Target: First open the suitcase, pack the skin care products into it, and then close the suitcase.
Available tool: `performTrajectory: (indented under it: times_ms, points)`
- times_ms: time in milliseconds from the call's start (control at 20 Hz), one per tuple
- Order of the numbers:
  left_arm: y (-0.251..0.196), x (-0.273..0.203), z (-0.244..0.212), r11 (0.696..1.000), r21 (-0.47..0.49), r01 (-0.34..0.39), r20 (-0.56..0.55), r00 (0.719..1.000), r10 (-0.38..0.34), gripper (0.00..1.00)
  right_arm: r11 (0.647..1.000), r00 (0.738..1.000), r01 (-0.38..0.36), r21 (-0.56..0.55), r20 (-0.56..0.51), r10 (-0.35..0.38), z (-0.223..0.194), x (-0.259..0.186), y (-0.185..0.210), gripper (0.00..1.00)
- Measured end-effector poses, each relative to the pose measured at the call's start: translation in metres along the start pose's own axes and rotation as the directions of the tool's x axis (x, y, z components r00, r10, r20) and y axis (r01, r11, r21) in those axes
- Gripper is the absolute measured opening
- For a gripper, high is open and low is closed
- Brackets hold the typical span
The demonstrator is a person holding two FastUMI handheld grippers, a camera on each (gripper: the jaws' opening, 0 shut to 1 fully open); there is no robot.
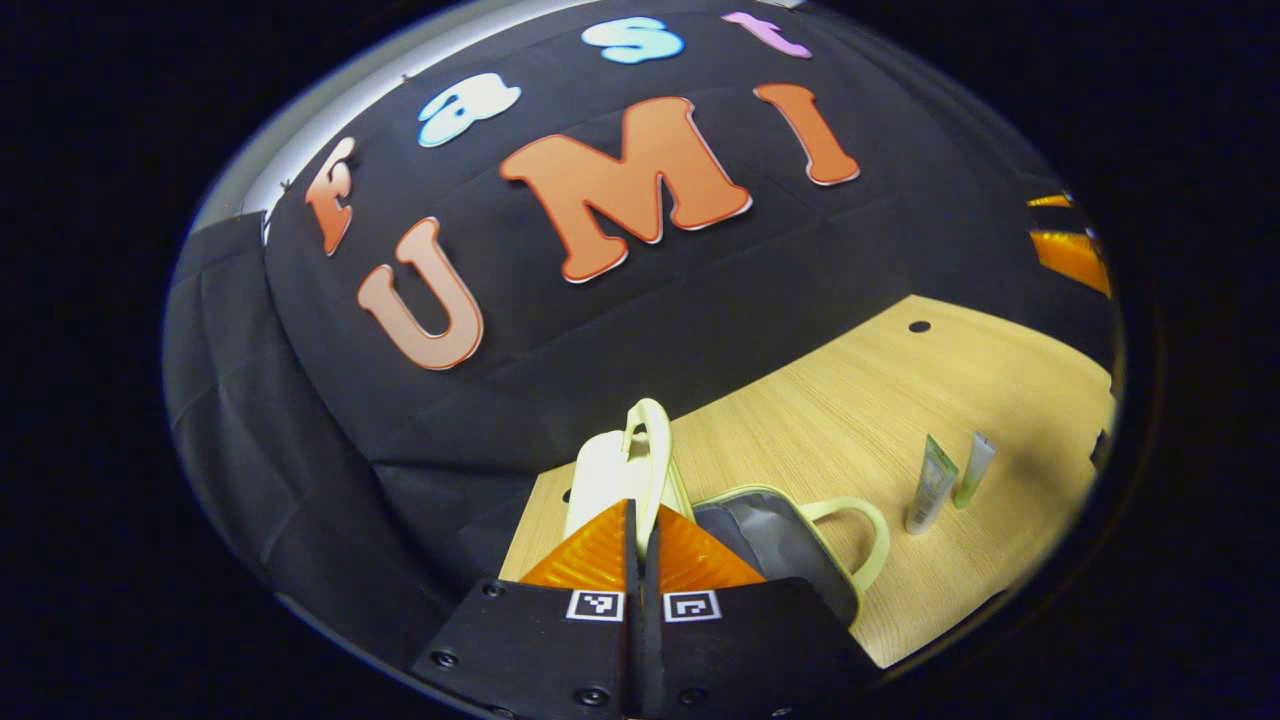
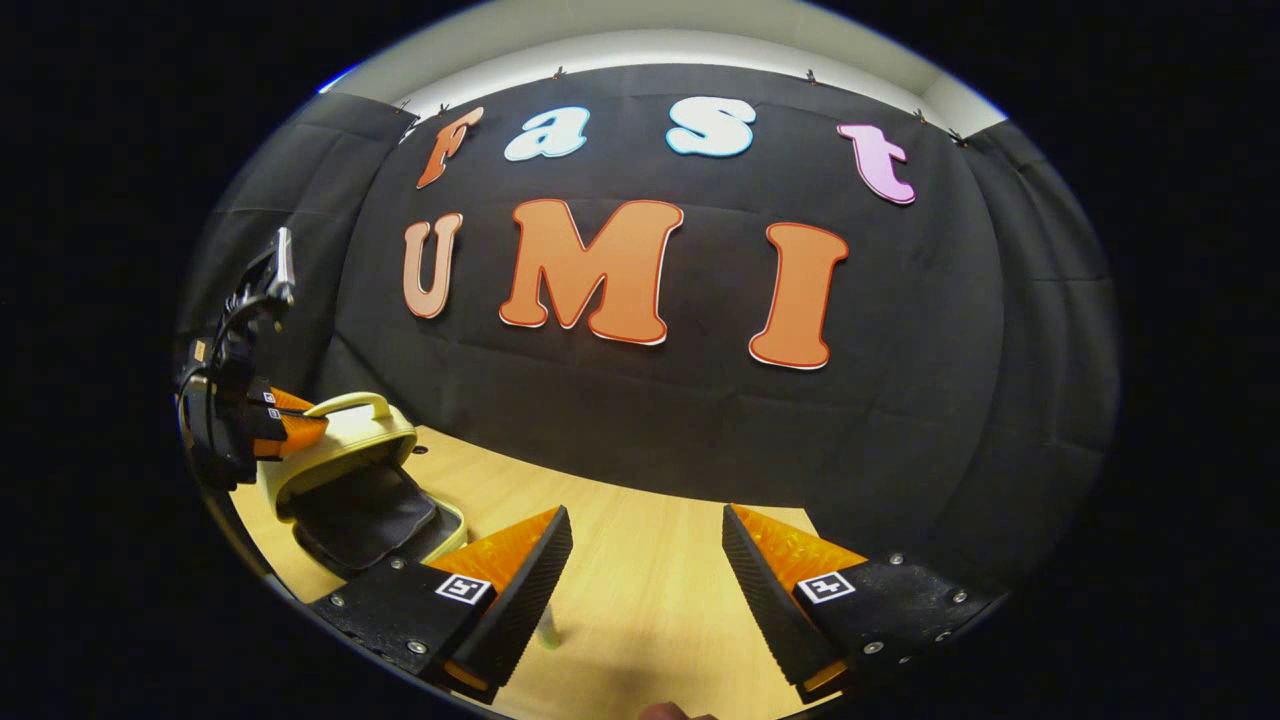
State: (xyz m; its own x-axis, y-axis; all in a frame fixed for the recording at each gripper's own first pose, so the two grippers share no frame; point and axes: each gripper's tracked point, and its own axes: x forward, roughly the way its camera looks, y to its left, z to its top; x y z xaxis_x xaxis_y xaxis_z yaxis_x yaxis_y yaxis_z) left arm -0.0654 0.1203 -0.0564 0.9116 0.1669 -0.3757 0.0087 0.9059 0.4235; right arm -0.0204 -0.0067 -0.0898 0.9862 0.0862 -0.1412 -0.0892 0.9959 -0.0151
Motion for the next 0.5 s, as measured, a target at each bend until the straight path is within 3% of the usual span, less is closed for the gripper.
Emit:
performTrajectory:
  times_ms: [150, 500]
  points:
    - [0.010, 0.001, -0.005, 0.997, -0.066, -0.030, 0.022, 0.999, 0.032, 0.00, 1.000, 1.000, 0.008, -0.016, -0.009, -0.008, 0.003, 0.007, 0.029, 0.95]
    - [0.054, 0.005, -0.037, 0.990, -0.075, -0.122, 0.002, 0.992, 0.122, 0.00, 0.998, 0.997, 0.054, -0.016, -0.050, -0.054, 0.005, 0.018, 0.083, 0.95]
